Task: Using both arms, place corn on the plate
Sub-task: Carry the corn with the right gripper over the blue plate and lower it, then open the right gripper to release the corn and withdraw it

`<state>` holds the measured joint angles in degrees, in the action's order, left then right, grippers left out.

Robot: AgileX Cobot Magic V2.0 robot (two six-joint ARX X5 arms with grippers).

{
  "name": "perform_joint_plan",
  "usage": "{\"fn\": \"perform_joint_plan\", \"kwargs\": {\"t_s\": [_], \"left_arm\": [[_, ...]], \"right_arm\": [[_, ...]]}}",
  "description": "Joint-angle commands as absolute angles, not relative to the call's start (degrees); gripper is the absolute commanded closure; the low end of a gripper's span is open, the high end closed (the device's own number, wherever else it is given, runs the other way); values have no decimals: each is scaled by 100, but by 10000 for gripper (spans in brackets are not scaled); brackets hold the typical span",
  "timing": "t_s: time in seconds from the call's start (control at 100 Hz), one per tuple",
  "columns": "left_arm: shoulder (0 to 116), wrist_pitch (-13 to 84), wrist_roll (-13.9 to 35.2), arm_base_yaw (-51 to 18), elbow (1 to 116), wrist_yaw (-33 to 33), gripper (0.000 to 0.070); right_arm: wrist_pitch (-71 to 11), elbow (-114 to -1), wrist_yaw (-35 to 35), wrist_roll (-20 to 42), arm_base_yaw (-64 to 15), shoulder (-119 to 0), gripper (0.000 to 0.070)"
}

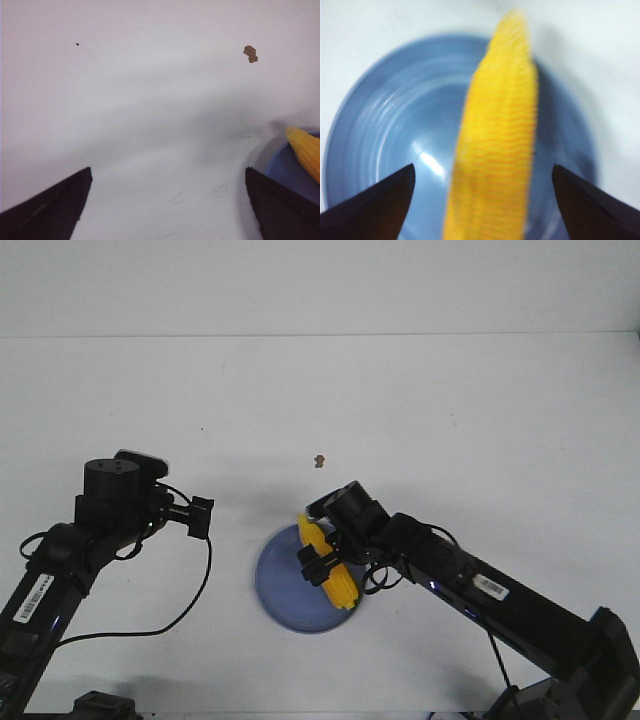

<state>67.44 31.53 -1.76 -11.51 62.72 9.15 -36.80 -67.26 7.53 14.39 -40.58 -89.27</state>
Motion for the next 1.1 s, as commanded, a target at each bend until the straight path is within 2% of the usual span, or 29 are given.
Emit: {"fn": "perform_joint_plan", "kwargs": {"t_s": [0.0,0.14,0.28,0.51,0.67,0.84,1.09], "left_arm": [[6796,3162,-86,-1164,6329,923,75],[6796,3197,-84,-1162,6329,923,75],[6796,3190,-86,-1157,6329,923,75],[6783,3144,-51,-1157,6329,921,75],[6692,3124,-8,-1157,6326,919,75],[6455,3116,71,-1157,6320,919,76],[5540,2502,255,-1157,5658,917,76]], "right_arm": [[-3653,-6823,478,1310,-3944,-8648,127],[-3787,-6823,-325,1162,-3575,-7990,128],[-3911,-6820,-615,1135,-3129,-7249,128],[-4025,-6659,-687,819,-2370,-6139,128],[-4032,-6191,-751,578,-1640,-5363,128],[-3896,-5612,-694,576,-961,-4532,128],[-3465,-4665,-596,622,-705,-3288,128]]}}
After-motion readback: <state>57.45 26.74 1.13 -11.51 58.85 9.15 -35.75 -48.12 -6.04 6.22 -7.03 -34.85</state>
